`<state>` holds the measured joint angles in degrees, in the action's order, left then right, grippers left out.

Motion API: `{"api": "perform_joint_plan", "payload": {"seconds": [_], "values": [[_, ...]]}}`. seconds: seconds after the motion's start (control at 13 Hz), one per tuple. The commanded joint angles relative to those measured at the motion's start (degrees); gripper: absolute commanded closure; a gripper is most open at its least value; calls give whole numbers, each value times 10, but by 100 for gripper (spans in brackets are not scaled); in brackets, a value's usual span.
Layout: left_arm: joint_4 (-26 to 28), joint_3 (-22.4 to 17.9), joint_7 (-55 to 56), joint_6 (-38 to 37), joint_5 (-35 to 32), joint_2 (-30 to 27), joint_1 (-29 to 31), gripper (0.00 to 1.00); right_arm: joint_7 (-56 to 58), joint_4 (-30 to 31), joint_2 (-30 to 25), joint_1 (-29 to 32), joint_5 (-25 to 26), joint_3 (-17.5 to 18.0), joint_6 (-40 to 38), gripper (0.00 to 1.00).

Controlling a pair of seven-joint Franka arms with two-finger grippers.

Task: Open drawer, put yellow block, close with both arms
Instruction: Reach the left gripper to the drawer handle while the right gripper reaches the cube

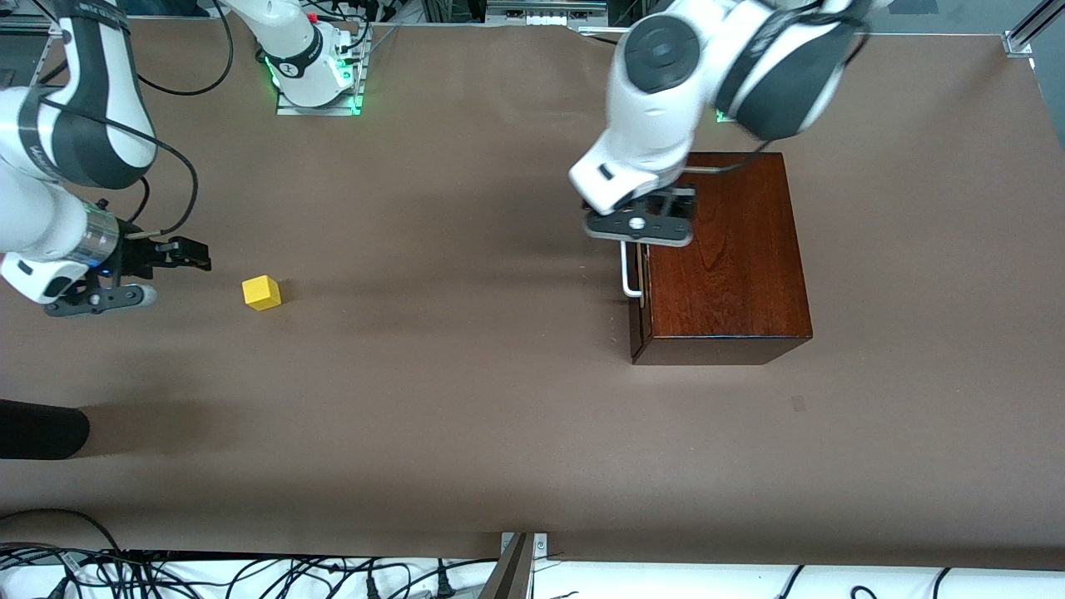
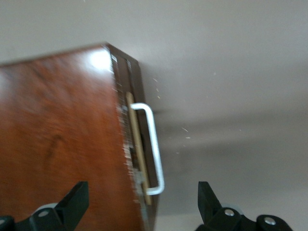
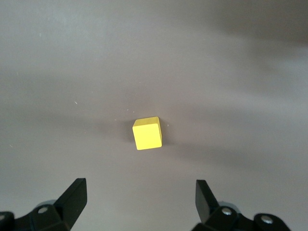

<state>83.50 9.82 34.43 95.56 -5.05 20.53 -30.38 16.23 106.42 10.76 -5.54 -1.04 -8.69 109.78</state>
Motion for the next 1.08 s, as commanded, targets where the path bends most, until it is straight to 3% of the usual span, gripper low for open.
{"api": "perform_joint_plan", "payload": {"seconds": [0.0, 0.31, 0.54, 1.0], "values": [[-16, -8, 59, 15, -26, 53, -30, 0, 72, 84, -35, 2, -7, 3, 73, 0], [0, -6, 143, 52, -40, 90, -46, 0, 134, 174, -38, 2, -8, 3, 186, 0], [52, -6, 146, 110, -41, 94, -45, 0, 137, 225, -34, 2, -8, 4, 263, 0], [53, -6, 170, 108, -101, 112, -47, 0, 150, 237, 15, 3, -9, 4, 343, 0]]}}
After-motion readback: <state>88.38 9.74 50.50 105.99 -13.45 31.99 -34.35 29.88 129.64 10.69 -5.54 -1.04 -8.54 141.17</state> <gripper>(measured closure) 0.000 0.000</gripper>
